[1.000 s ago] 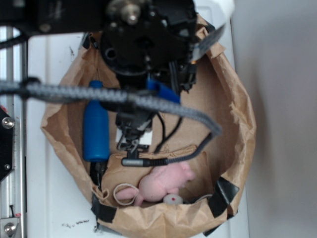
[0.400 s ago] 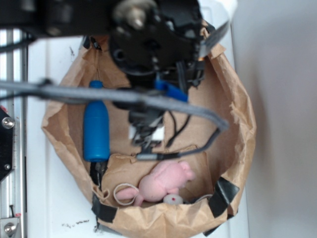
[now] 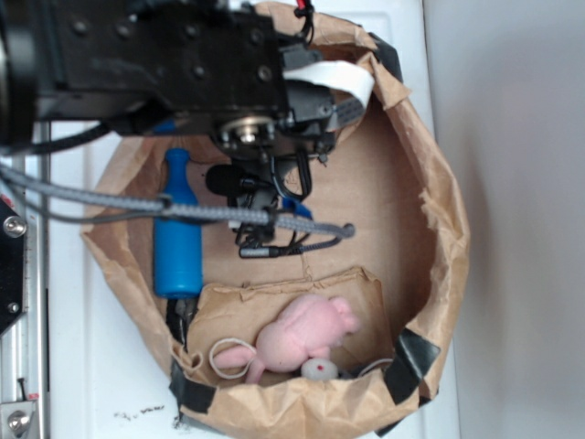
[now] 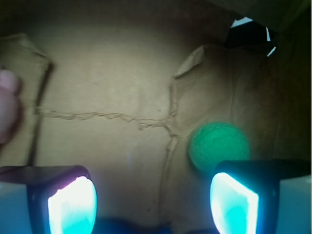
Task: Grab the green ball.
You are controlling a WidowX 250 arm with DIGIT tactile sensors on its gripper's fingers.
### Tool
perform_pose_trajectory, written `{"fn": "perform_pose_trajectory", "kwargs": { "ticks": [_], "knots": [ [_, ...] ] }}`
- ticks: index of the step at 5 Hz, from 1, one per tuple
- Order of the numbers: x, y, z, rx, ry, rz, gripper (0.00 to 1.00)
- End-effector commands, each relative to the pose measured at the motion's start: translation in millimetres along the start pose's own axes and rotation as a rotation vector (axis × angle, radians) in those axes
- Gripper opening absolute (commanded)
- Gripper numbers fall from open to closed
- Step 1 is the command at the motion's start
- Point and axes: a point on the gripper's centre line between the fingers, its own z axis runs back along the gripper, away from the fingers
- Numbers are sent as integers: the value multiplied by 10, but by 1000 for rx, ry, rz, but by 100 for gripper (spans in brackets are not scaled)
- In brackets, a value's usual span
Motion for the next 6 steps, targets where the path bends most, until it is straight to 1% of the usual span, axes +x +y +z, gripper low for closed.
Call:
{"fn": "perform_pose_trajectory", "kwargs": {
  "ticks": [1,2,3,4,5,6],
  "knots": [
    [170,354,134,77,-14,74,100],
    [171,539,99,118,-16,118,100],
    [160,586,-39,187,-8,107,100],
    [169,578,-140,207,3,85,100],
    [129,511,-309,222,25,42,100],
    [90,432,-351,230,28,12,55]
  ]
}}
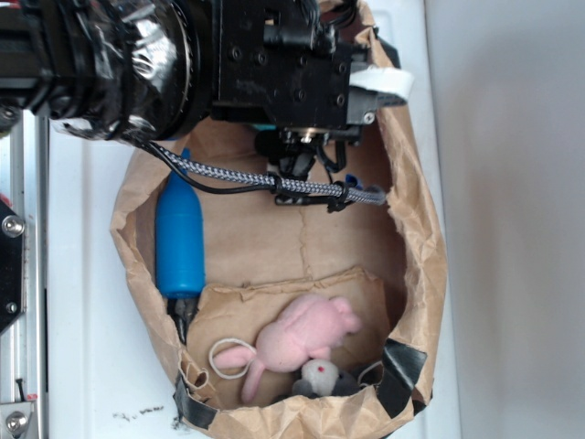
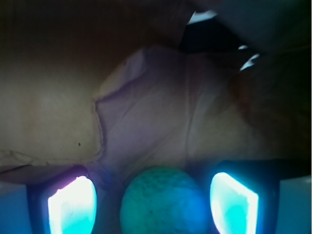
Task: Grab the green ball.
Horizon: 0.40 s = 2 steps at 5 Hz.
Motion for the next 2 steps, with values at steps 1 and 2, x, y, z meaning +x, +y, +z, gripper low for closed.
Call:
{"fn": "perform_pose_trajectory", "kwargs": {
  "ticks": [1,2],
  "knots": [
    [27,-33,115,26,-51,8,0],
    [16,2,204,9,-78,23,0]
  ]
}}
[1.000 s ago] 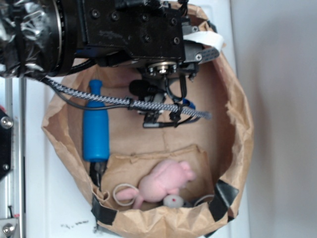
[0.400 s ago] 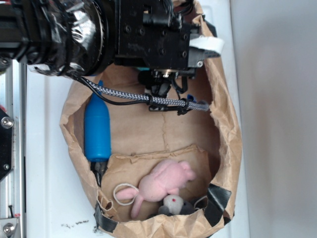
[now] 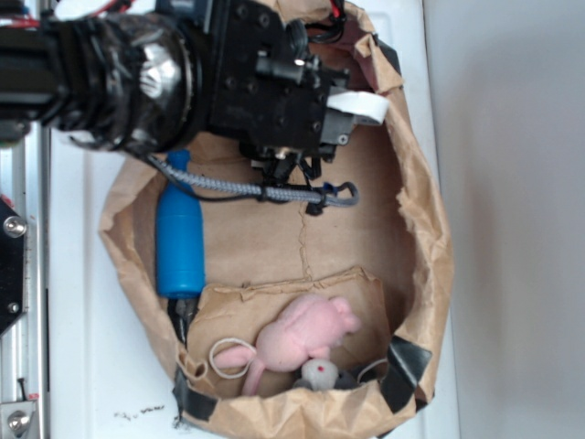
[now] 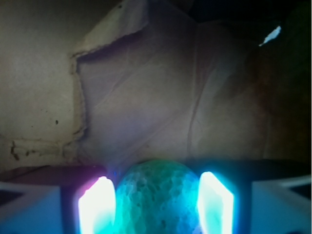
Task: Grab the green ball.
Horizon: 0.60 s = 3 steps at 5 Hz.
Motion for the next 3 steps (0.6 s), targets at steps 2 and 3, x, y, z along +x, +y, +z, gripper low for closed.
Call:
{"fn": "perform_pose_trajectory", "kwargs": {
  "ticks": [2,3],
  "knots": [
    [178,169,917,-132,-149,69,0],
    [219,222,1325,-255,-187,49,0]
  ]
}}
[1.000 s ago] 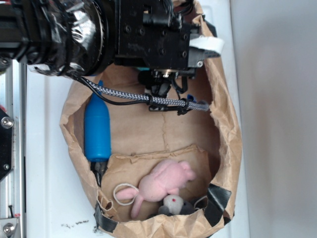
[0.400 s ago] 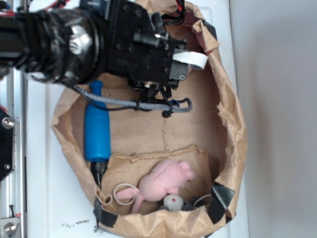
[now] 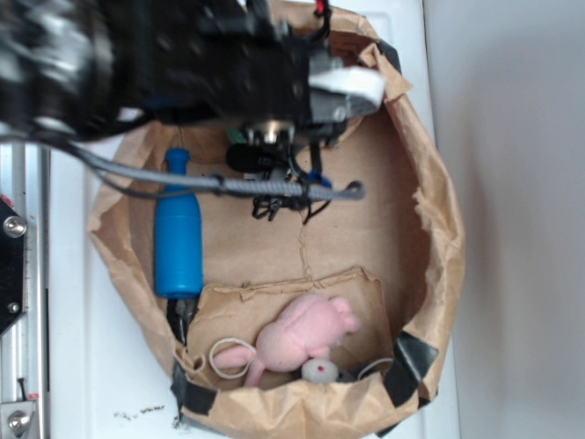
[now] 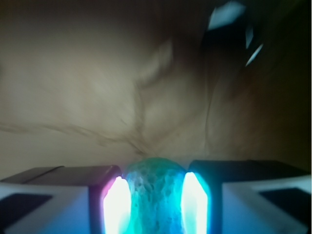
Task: Grab the green ball.
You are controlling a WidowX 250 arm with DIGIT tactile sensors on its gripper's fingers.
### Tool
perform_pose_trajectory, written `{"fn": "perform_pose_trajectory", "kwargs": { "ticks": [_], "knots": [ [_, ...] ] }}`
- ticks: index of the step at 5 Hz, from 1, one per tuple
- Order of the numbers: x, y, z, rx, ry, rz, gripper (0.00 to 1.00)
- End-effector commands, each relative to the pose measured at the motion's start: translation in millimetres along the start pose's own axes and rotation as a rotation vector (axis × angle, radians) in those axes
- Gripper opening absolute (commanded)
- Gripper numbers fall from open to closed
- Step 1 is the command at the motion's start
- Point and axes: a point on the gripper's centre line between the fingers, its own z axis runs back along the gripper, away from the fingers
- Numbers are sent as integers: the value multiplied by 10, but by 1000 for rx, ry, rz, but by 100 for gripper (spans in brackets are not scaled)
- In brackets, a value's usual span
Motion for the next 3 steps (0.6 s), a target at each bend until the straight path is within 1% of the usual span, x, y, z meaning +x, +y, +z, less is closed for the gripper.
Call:
{"fn": "perform_pose_trajectory", "kwargs": {
  "ticks": [1,2,3],
  "knots": [
    [255,18,881,-200,-100,-26,0],
    [293,-69,959,-215,-68,-59,0],
    [226,-186,997,-144,-28,-93,86]
  ]
}}
